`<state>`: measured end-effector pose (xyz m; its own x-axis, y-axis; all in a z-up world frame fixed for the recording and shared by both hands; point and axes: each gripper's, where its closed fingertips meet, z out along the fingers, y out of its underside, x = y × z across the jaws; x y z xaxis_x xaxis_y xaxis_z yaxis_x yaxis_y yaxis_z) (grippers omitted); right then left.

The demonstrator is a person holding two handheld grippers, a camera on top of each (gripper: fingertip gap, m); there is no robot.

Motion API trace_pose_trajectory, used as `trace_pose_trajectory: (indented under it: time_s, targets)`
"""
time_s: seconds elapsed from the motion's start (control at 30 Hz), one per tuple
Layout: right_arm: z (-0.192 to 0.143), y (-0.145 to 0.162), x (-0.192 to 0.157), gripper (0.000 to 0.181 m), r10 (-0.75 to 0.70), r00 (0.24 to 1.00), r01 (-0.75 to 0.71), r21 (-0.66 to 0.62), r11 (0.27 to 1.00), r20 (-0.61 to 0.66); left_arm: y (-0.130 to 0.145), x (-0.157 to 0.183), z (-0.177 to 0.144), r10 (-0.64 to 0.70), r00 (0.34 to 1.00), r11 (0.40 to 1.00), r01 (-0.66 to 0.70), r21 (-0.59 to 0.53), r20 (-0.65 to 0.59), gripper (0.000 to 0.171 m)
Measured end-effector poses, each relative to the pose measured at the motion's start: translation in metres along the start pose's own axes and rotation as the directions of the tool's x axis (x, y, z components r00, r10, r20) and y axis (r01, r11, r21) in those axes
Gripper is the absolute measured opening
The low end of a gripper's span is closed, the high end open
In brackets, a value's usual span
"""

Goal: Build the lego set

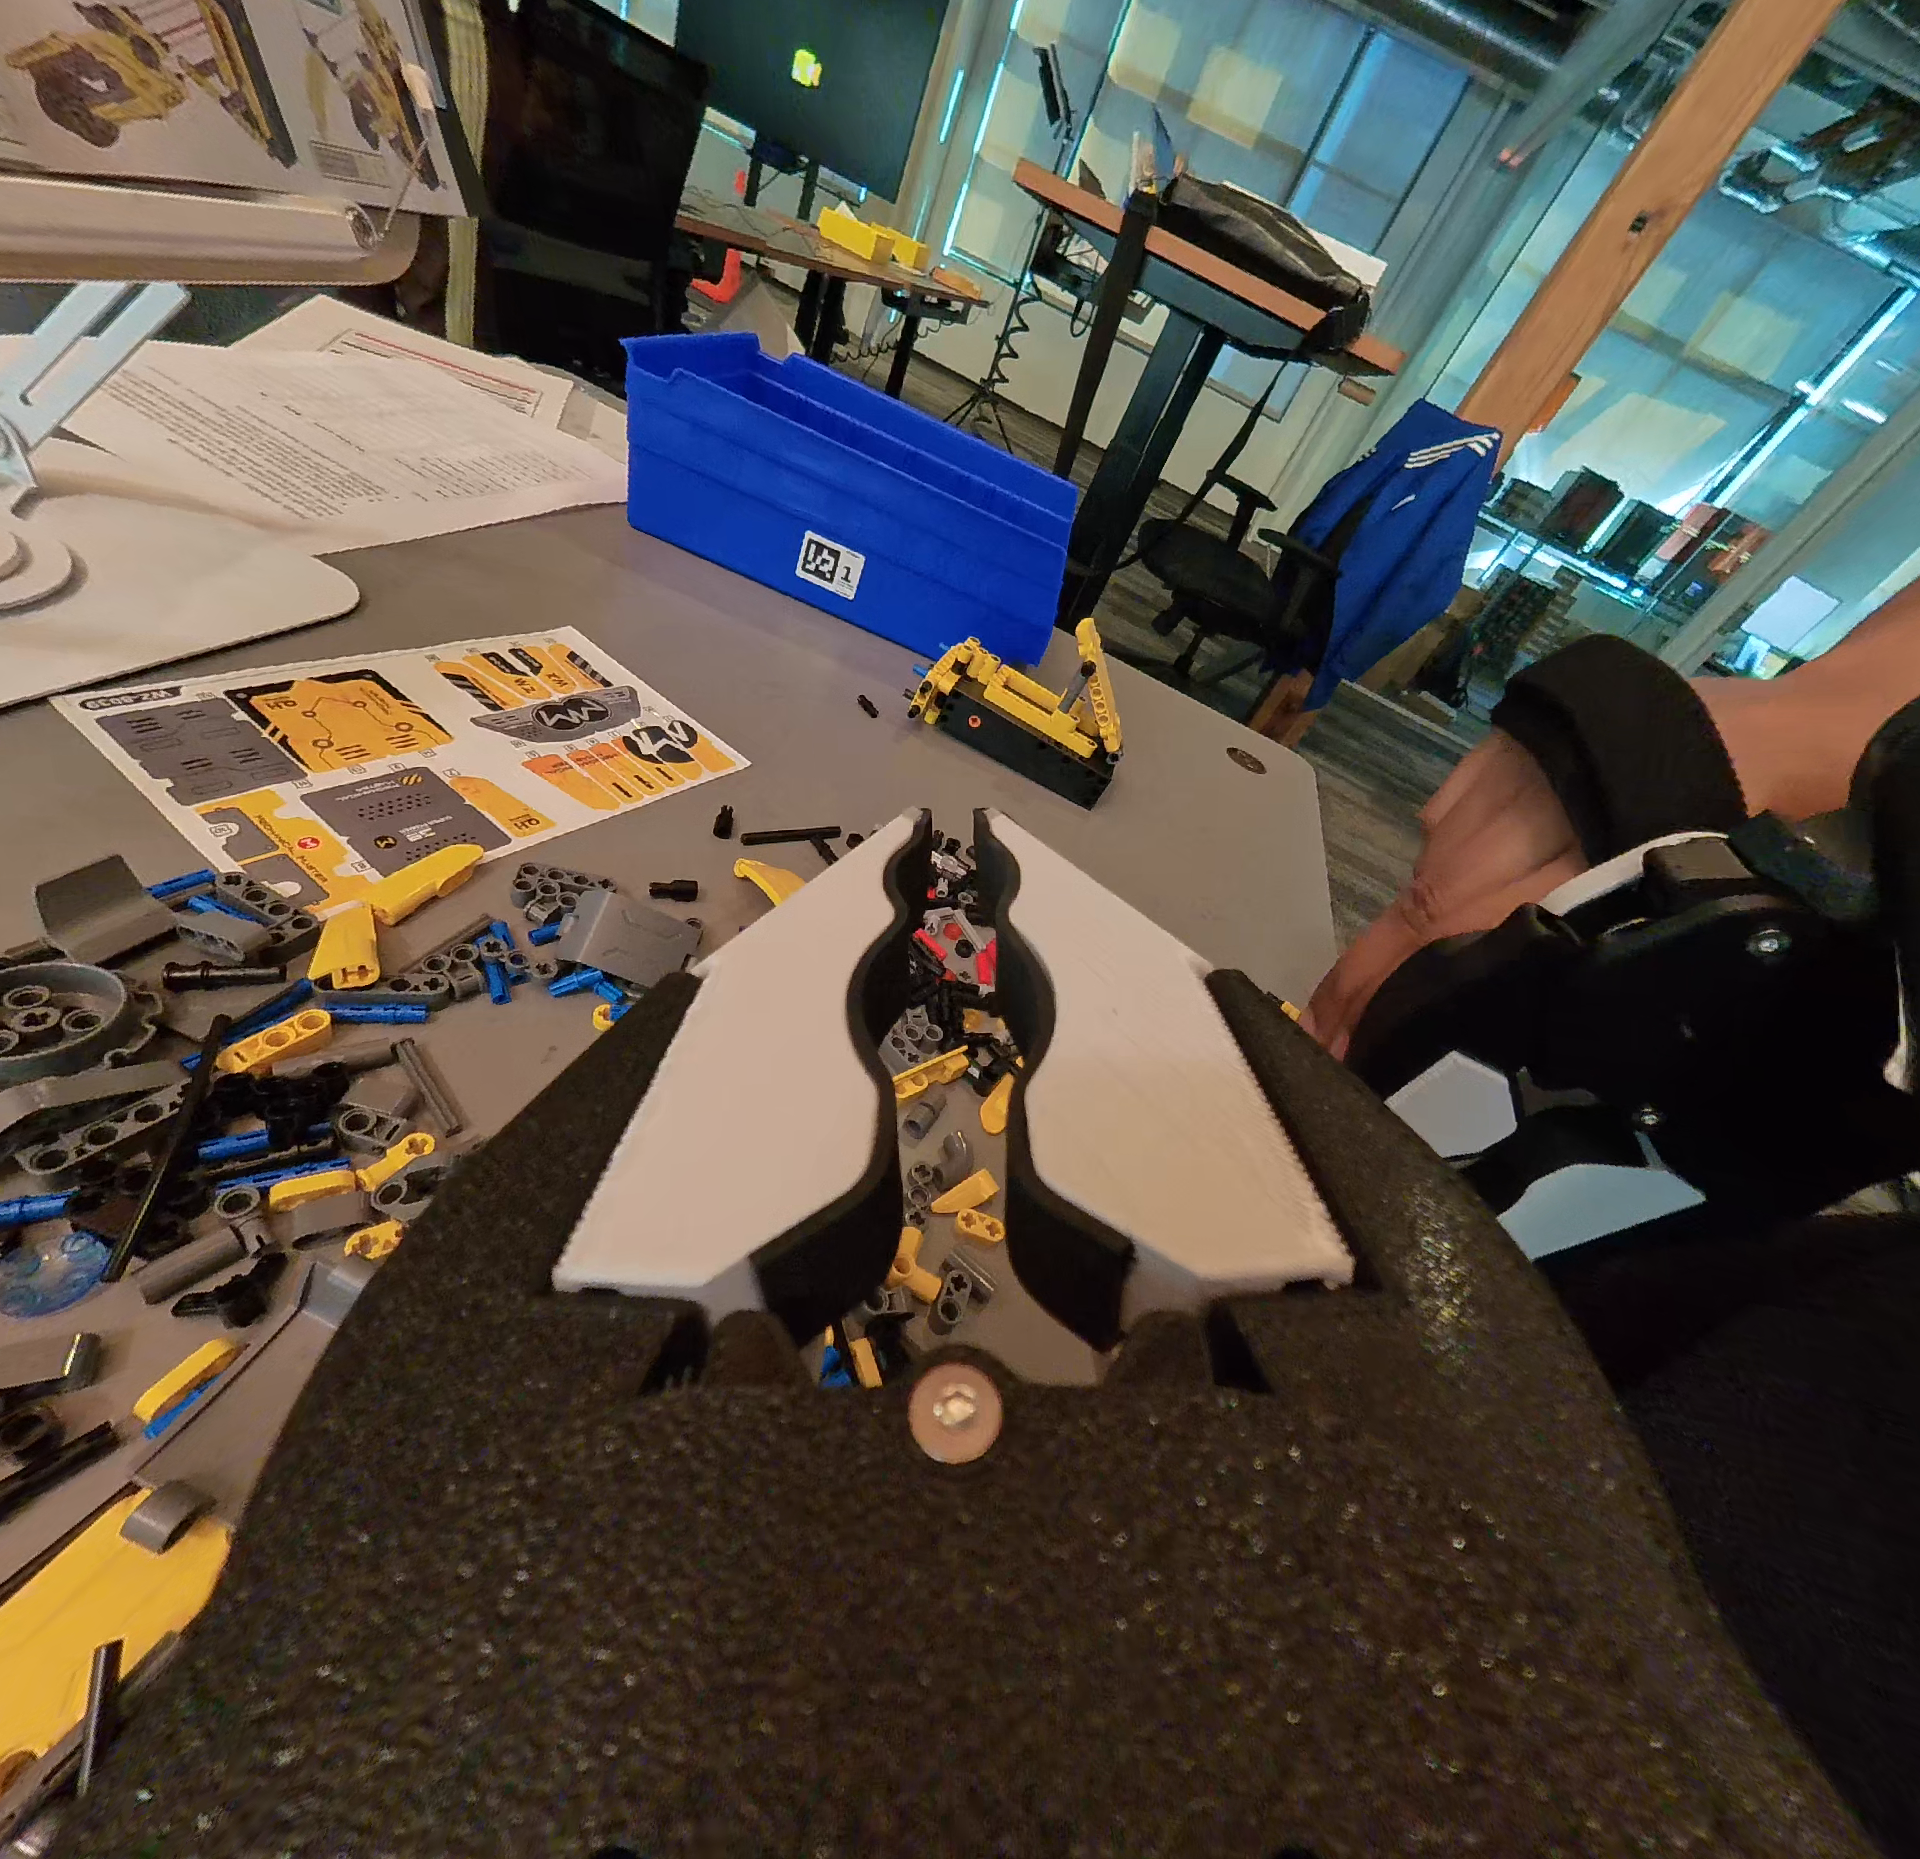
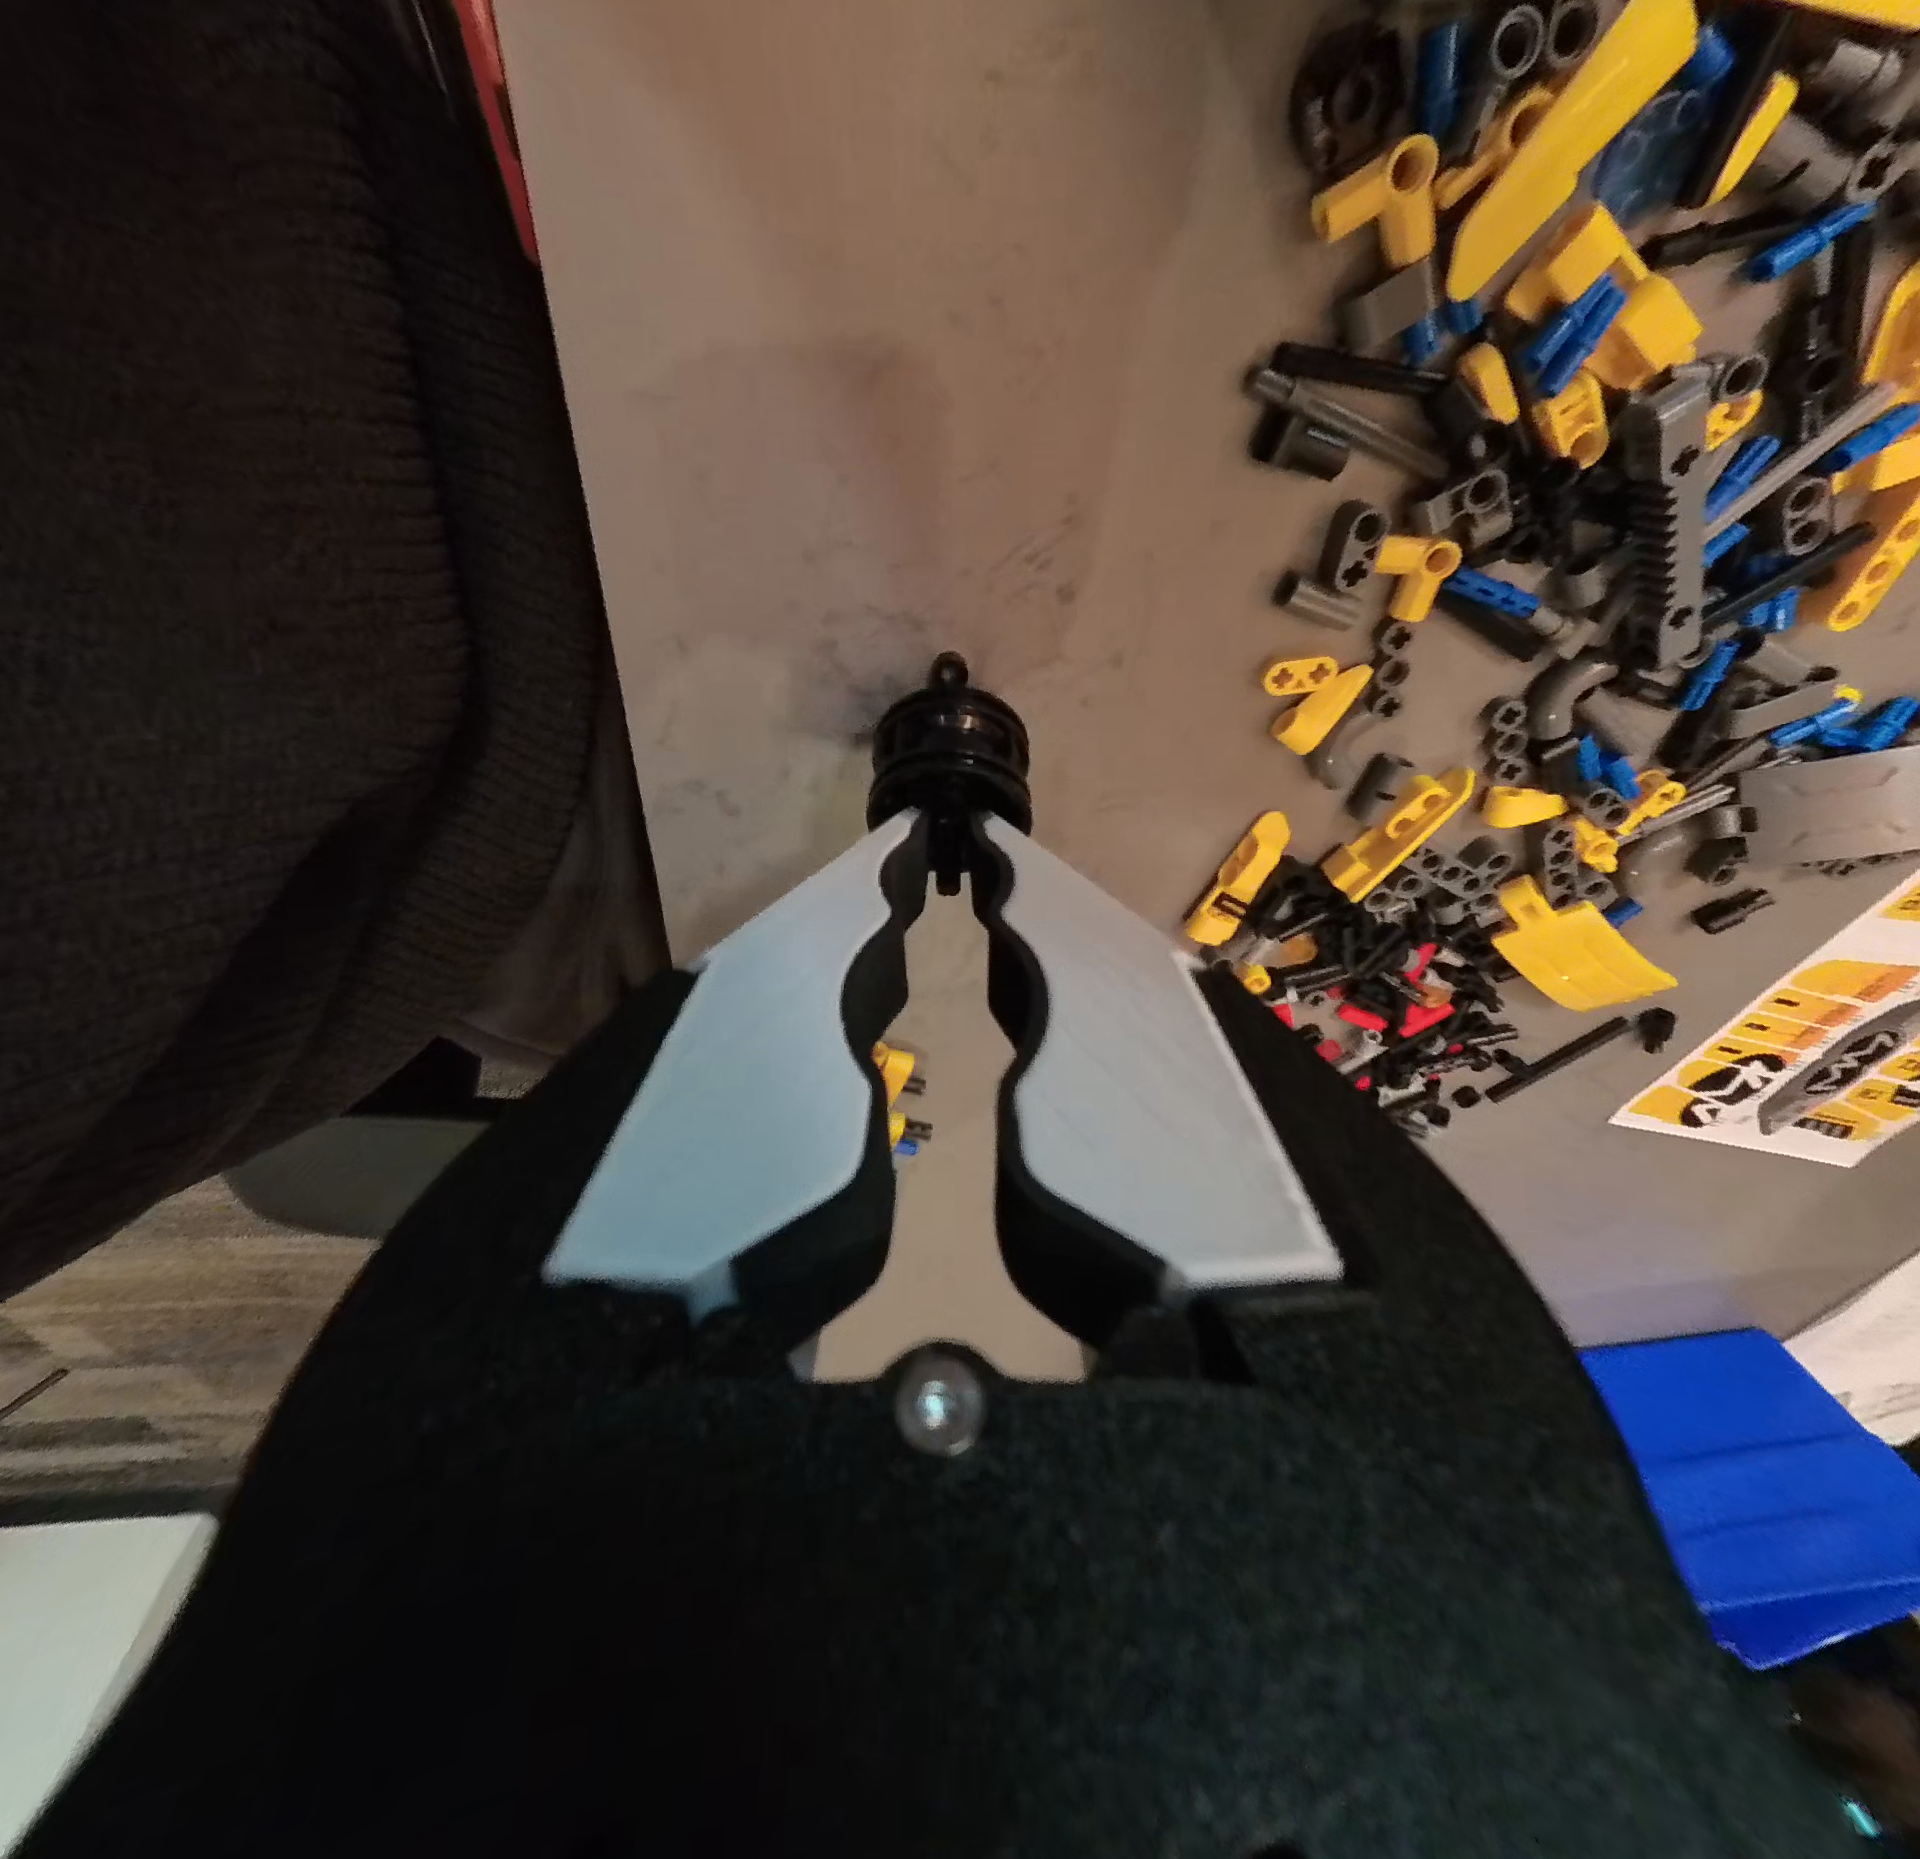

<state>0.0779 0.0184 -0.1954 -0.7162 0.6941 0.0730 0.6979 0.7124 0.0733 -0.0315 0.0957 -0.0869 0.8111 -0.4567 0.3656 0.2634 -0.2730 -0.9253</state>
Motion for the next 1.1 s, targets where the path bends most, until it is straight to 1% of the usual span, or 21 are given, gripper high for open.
trace_pose_trajectory:
  time_s: [0.13, 0.2, 0.3, 0.37, 0.53, 0.63, 1.1]
  targets:
    - [-0.0005, -0.0022, 0.0007, 0.007, 0.028, 0.999, -0.026, -0.051, 0.998, 0.045, 0.0005, -0.0004, 0.0002, 0.001, 1.0, 1.0, -0.001, -0.003, 0.002, 0.007]
    - [0.0018, -0.0018, 0.0039, 0.007, 0.068, 0.995, -0.062, -0.082, 0.995, 0.072, 0.0001, -0.0007, -0.0003, 0.001, 1.0, 1.0, -0.001, -0.002, 0.004, 0.007]
    - [0.0035, -0.0058, 0.0036, 0.007, 0.18, 0.968, -0.166, -0.092, 0.982, 0.175, -0.0016, -0.0011, -0.0016, 0.003, 1.0, 1.0, -0.003, 0.005, 0.007, 0.007]
    - [0.001, -0.0089, 0.0023, 0.007, 0.204, 0.954, -0.188, -0.093, 0.978, 0.22, -0.0021, -0.0011, -0.0022, 0.002, 1.0, 1.0, -0.003, 0.007, 0.006, 0.007]
    - [0.001, -0.0095, -0.0045, 0.006, 0.15, 0.964, -0.124, -0.131, 0.984, 0.219, -0.0039, 0.001, -0.0024, 0.011, 1.0, 1.0, -0.011, 0.008, 0.004, 0.007]
    - [0.0043, -0.007, -0.0032, 0.007, 0.123, 0.973, -0.093, -0.159, 0.983, 0.196, -0.0031, 0.0004, -0.0022, 0.018, 1.0, 1.0, -0.018, 0.002, 0.012, 0.007]
    - [0.0023, -0.0076, 0.0031, 0.006, 0.083, 0.984, -0.054, -0.18, 0.982, 0.156, -0.0017, -0.0013, -0.0022, 0.019, 1.0, 1.0, -0.018, -0.004, 0.02, 0.007]
